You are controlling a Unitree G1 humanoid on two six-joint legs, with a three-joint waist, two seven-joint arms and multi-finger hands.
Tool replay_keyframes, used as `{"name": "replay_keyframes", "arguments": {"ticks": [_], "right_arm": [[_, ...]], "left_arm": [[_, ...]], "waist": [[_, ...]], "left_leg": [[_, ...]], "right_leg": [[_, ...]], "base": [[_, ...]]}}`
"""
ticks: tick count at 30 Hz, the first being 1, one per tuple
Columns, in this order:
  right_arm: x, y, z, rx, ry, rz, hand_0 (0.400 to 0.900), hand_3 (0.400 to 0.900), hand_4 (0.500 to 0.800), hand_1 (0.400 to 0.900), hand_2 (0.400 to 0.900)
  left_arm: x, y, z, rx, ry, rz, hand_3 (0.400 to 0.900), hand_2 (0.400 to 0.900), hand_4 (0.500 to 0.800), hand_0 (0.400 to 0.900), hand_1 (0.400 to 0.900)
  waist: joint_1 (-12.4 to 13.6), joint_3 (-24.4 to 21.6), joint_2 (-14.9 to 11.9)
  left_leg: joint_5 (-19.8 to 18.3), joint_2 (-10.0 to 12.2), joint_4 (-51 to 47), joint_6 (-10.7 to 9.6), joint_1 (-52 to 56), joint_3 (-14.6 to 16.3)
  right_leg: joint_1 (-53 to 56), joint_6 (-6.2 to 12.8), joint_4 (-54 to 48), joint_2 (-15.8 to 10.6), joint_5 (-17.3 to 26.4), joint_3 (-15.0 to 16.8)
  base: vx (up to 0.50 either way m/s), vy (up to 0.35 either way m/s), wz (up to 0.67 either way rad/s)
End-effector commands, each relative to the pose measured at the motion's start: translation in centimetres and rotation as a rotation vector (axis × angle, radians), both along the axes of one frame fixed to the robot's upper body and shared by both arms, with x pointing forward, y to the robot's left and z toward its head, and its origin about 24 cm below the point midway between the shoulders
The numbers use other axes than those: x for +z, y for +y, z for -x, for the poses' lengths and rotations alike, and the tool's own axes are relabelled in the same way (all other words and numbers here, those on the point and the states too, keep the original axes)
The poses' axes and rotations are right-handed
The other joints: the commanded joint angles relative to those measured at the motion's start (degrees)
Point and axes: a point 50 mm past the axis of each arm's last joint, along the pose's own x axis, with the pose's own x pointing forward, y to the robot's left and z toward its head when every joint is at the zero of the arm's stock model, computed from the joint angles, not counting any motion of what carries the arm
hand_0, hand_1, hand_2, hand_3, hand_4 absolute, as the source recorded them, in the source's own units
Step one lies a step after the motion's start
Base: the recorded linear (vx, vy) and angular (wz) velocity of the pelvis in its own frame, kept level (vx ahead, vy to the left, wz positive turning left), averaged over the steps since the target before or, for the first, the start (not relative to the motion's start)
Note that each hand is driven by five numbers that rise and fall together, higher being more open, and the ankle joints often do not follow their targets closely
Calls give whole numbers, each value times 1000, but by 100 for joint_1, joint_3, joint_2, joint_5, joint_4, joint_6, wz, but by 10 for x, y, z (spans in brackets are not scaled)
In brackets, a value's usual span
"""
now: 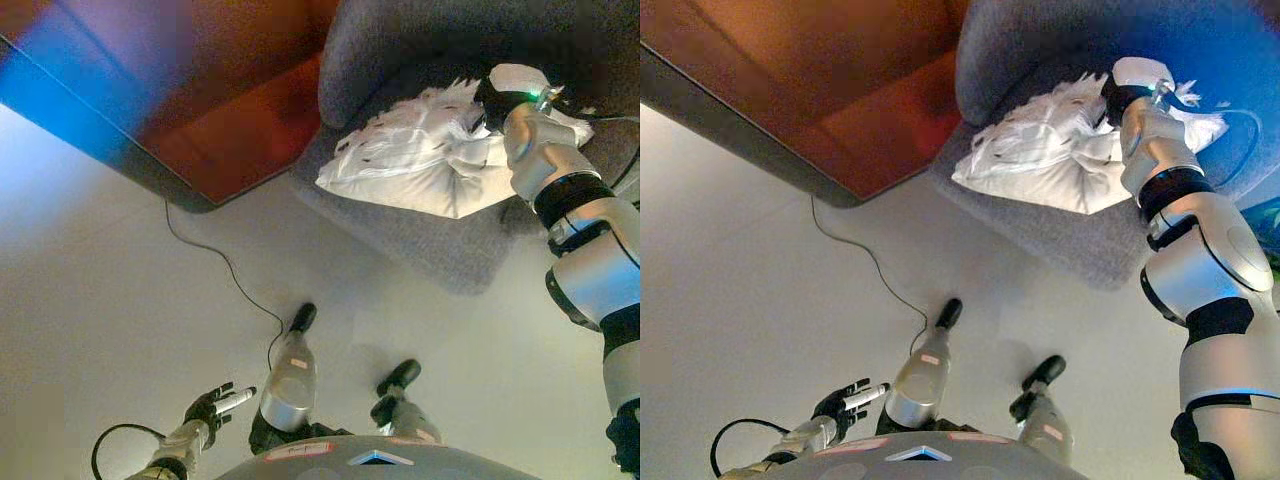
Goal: Pick up the pillow and put it on the sofa.
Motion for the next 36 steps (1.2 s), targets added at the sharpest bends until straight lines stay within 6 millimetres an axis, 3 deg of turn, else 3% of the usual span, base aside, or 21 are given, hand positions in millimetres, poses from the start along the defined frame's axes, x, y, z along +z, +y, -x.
{"name": "replay_keyframes", "arguments": {"ticks": [1,10,11,12,20,27,36], "right_arm": [[84,-8,3,-63,-272,329,400,400,500,400,400],[81,-14,5,-118,-229,432,400,400,500,400,400],[79,-19,7,-143,-243,411,545,545,587,545,545],[77,-22,7,-163,-203,366,900,900,800,900,900],[63,-35,9,-199,-155,242,900,900,800,900,900],[51,-48,13,-193,-94,140,900,900,800,900,900],[14,-63,21,-101,-38,-223,900,900,800,900,900]], "left_arm": [[14,23,-19,-48,-101,-43,900,900,800,900,900],[17,18,-29,-22,-170,9,900,900,800,900,900],[16,17,-28,-17,-171,11,900,900,800,900,900],[16,18,-25,-16,-170,12,900,900,800,900,900],[17,23,-21,-4,-177,7,900,900,800,900,900],[18,29,-16,22,-165,-10,900,900,800,900,900],[15,33,-2,40,-98,-45,900,900,800,900,900]], "waist": [[203,257,-88],[99,419,45],[92,427,69],[79,425,84],[37,252,96],[-76,-160,-56],[-334,-816,-228]], "left_leg": [[189,84,-487,2,-77,-149],[314,14,-567,19,-263,-112],[320,3,-578,21,-275,-123],[327,2,-578,5,-261,-96],[295,73,-578,-36,-58,-2],[180,177,-576,-55,385,179],[-10,244,-578,-49,1114,456]], "right_leg": [[223,643,131,-550,-249,-44],[22,647,21,-513,-175,0],[14,640,2,-502,-173,16],[12,649,-21,-502,-149,24],[245,621,-88,-495,-169,-17],[640,602,-156,-430,-247,87],[1268,610,-319,-396,-276,198]], "base": [[-114,25,-10],[-81,29,-13],[-58,32,-6],[-63,42,-7],[-19,-1,-8],[60,-15,-16],[116,-6,-8]]}}
